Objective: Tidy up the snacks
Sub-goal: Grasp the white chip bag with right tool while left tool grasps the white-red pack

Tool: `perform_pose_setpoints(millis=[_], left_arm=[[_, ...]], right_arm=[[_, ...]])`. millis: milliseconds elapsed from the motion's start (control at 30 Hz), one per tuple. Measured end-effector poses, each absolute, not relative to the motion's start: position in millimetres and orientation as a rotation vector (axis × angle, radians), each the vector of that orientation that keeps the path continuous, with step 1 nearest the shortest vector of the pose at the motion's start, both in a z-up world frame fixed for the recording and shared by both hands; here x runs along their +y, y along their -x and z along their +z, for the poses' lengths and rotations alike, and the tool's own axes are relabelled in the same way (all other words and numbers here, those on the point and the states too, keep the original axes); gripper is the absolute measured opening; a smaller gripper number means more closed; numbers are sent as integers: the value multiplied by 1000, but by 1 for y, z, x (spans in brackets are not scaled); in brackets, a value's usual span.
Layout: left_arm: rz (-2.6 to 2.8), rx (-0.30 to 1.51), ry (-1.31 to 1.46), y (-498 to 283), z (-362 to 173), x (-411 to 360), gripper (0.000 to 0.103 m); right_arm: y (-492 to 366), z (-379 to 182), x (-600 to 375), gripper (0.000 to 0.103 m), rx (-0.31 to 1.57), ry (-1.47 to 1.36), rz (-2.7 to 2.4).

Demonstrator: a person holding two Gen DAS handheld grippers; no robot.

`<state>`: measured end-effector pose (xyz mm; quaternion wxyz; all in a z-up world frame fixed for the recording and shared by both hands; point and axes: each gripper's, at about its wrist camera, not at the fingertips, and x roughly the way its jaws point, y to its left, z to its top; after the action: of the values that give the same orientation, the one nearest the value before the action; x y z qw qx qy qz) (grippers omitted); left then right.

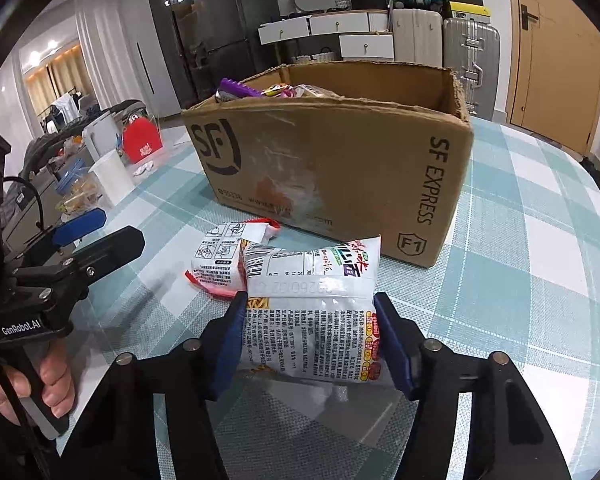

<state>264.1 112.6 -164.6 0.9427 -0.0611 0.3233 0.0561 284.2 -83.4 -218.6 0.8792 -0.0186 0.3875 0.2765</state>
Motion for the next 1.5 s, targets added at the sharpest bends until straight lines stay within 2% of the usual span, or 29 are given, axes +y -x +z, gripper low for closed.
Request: perform_pose_setpoints(millis=[367, 567, 967, 1333, 1400, 1467, 1500], left_arm=[[133, 693, 117, -269, -167, 111, 103], [111, 787, 126, -285, -180, 111, 103], [8, 876, 104, -321, -190, 78, 102], [44, 992, 198, -370, -206, 72, 101], [65, 989, 182, -373, -204, 73, 93], [62, 1011, 151, -376, -205, 72, 76], [66, 1013, 122, -377, -204, 70, 73]], right_arm=[[-267, -196, -113, 59, 650, -59, 531], [-259, -191, -123, 59, 602, -82, 530], [-254, -188, -140, 60, 561, -176, 540], [-245, -185, -143, 60, 517, -180, 551], [-245, -185, -144, 60, 519, -185, 551], [-245, -186, -145, 60, 522, -186, 554], [-245, -185, -144, 60, 522, -186, 553]])
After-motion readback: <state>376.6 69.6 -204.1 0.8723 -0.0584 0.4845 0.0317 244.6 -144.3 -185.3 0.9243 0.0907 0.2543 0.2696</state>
